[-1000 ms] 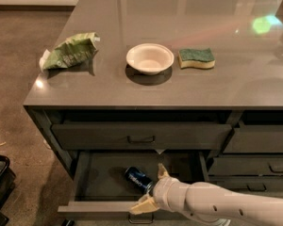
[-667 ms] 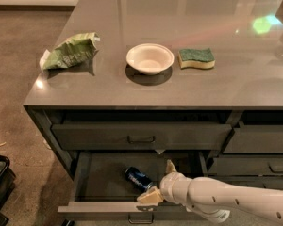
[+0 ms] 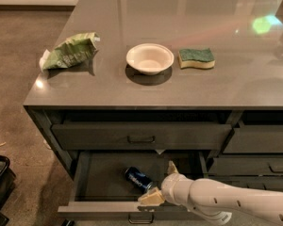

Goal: Pick pepsi can from middle drawer and place on counter

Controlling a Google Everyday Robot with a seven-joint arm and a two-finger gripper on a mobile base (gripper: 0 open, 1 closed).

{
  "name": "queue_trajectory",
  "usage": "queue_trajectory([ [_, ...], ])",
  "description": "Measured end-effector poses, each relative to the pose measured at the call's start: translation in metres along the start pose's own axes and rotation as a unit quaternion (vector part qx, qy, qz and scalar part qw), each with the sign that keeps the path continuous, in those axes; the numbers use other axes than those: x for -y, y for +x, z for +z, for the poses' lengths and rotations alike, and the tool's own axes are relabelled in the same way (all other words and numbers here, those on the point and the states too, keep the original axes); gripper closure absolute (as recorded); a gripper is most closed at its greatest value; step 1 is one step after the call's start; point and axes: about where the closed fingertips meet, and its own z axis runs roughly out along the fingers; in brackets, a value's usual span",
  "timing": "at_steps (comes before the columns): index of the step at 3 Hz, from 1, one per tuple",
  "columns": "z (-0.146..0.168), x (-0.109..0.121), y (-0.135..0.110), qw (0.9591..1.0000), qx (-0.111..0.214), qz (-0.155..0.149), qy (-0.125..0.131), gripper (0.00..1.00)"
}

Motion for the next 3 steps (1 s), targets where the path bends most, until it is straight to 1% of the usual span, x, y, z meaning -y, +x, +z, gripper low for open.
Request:
queue_trajectory([
  [1,0.011,-0.001,-0.005,0.9999,0.009,-0.005,-0.009,0.0],
  [2,0.033,-0.007,-0.024,0.9988,0.035,-0.021,-0.026,0.0],
  [3,0.052,-0.016,-0.038,0.9972,0.051,-0.034,-0.043,0.0],
])
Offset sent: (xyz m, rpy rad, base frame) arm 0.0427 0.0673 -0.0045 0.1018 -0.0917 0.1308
